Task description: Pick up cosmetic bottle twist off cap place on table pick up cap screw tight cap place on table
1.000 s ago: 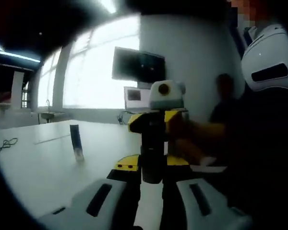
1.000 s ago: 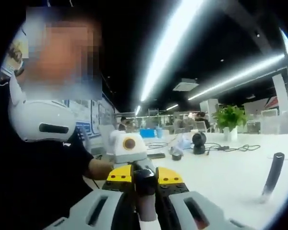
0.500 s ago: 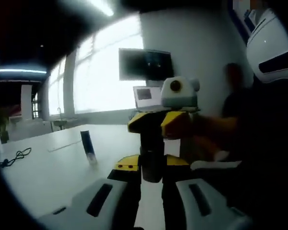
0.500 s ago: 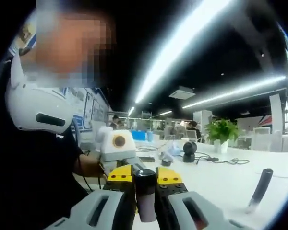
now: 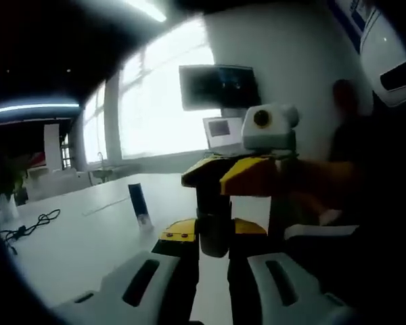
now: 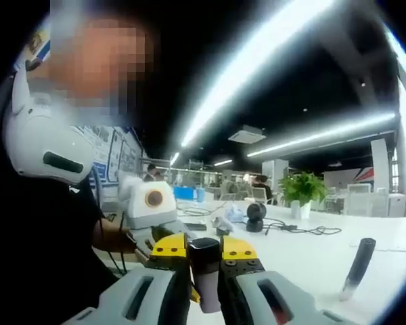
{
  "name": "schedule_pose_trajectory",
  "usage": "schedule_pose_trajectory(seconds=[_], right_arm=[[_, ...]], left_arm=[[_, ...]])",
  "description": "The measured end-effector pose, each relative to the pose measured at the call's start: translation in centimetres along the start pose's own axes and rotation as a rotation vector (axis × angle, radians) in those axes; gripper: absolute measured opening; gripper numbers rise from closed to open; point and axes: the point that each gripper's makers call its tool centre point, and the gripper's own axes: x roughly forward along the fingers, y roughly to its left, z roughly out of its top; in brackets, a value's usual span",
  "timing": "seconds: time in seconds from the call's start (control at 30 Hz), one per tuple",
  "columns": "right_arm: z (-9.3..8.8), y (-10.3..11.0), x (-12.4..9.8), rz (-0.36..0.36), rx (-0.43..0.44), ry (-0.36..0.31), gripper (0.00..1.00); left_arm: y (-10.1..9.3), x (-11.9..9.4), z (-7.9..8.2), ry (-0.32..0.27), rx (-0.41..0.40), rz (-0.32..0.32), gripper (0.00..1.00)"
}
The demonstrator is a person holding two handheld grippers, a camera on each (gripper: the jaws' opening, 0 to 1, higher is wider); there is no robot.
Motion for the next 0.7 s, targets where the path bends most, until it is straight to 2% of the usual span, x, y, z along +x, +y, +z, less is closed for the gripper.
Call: schedule_pose_trajectory(seconds=[0.13, 0.17, 0.2, 0.4, 0.63, 0.7], right_arm=[[-0.1, 0.0, 0.0, 0.000, 0.019, -0.002, 0.07], [-0.1, -0.3, -0.1, -0.015, 0.022, -0.007, 0.07], [-0.2, -0.3, 0.0, -0.007, 0.032, -0.002, 0.07], [-0.6, -0.9, 0.1, -0.049, 0.040, 0.000, 0.07], [-0.6, -1.3, 0.2, -0.074, 0.062, -0.009, 0.08], [-0.5, -1.3, 0.1, -0.075, 0.069, -0.014, 0.08]], left_arm=[[0.0, 0.1, -0.1, 0.010, -0.003, 0.011, 0.03], [0.3, 0.1, 0.0, 0.008, 0.007, 0.034, 0.03], [0.2, 0.2, -0.1, 0.014, 0.007, 0.028, 0.03], [0.9, 0.2, -0.4, 0.038, 0.027, 0.089, 0.03], [1.2, 0.2, -0.5, 0.043, 0.032, 0.109, 0.03], [1.2, 0.2, -0.5, 0.029, 0.001, 0.092, 0.04]])
